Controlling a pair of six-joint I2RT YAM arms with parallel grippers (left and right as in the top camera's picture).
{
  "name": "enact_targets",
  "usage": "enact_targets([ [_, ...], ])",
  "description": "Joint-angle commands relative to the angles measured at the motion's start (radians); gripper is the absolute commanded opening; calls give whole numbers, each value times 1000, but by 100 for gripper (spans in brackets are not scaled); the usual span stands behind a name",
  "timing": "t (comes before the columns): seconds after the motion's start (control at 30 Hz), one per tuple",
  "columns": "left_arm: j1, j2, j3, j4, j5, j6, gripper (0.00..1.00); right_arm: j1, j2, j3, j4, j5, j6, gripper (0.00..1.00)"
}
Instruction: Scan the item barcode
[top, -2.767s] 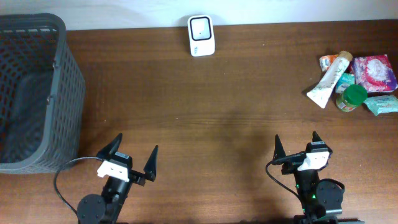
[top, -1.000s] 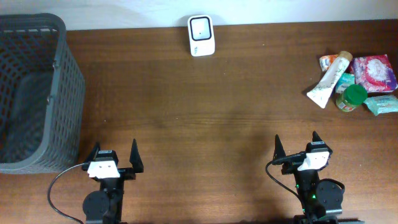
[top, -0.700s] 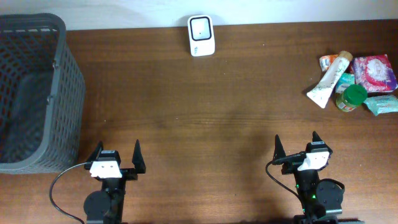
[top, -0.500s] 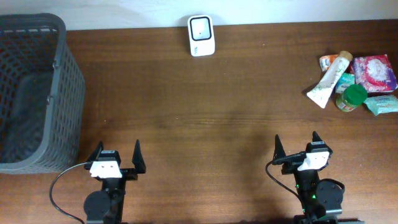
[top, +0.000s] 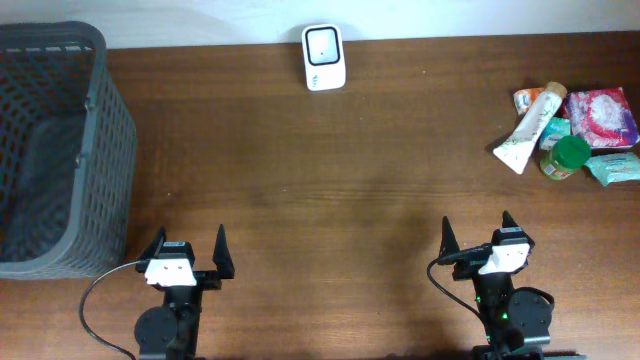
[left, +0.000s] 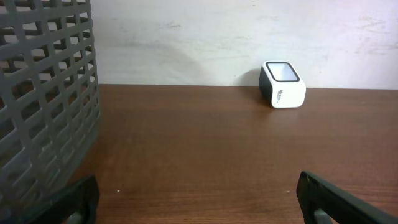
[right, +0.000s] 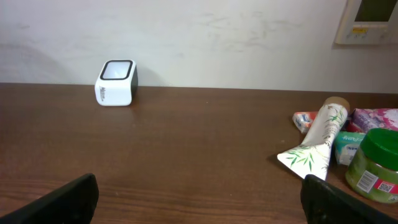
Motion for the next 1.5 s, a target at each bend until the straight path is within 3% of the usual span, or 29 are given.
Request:
enact_targets([
  [0.0,-4,-8,-4,-8,1,17,99,-5,-6,-8,-3,9,1,99],
  [1.47,-4,-7,-4,-4,1,16,99,-5,-8,-8,-7,25,0,99],
])
